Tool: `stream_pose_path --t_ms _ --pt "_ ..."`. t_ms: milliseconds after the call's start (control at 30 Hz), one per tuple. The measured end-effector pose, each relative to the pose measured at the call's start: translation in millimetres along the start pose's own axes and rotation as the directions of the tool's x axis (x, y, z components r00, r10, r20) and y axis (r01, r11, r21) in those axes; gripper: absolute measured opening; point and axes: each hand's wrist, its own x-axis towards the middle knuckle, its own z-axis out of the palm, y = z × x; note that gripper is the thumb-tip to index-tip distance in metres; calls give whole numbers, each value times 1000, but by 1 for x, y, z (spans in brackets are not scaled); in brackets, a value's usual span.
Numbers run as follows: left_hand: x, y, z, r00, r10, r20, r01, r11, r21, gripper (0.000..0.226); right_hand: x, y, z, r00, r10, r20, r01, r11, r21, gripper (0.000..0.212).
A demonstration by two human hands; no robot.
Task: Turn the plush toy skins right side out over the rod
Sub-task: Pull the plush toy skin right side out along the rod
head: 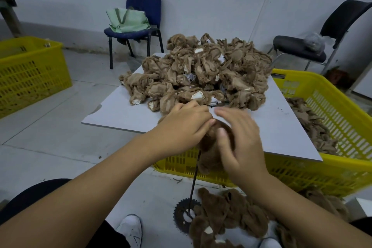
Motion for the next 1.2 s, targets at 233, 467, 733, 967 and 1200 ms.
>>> stream_pose_path --t_ms 233,467,733,967,1200 --pt "-8 -12 6 950 -50 308 125 966 -228 32 2 14 19 714 348 607 -367 925 -98 19" --pt "-15 -14 30 913 -139 384 177 982 -67 32 2 14 21 625 356 695 -377 917 -130 11" --pt "-19 -12 22 999 32 3 -31 976 -214 26 7 0 10 816 250 521 -139 960 -244 16" --pt "-16 -17 33 954 -54 295 196 858 -475 25 15 -1 16 726 331 602 20 866 -499 20" --pt "-17 -17 42 903 -189 385 280 939 -197 17 16 0 20 567 385 728 2 883 -469 13"
